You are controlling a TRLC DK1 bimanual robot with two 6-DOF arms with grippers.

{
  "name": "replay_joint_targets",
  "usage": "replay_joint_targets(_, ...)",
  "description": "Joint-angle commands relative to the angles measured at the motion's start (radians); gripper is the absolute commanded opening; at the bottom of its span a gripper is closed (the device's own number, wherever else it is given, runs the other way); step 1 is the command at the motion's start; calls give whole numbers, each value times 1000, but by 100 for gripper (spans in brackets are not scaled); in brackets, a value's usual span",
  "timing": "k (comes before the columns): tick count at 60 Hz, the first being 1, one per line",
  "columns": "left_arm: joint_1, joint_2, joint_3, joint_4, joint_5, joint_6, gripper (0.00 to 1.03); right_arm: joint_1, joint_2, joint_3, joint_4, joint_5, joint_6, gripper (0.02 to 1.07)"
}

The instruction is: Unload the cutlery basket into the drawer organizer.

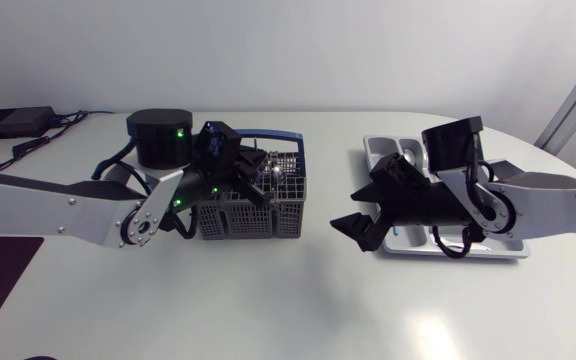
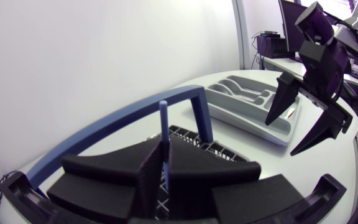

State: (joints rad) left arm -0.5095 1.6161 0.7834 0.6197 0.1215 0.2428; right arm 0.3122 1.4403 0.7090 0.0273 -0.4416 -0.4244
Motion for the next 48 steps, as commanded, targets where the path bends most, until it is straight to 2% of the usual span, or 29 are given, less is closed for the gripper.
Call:
replay_joint_targets(1,-12,-58,-29,18,-5,4,19,11,-26,-26,11,-3,-22,100)
replay_joint_targets(29,-43,-246,-53,-41,-25,6,19,59,-152,-49,34,-36,-24,100)
replay_joint_targets(42,-49,-315,5,-181,-20,-25,19,59,-219,-48,28,-112,10,100)
replay_joint_targets(48,-37,-318,63,-279,35,-71,19,51,-238,-29,-3,-177,32,100)
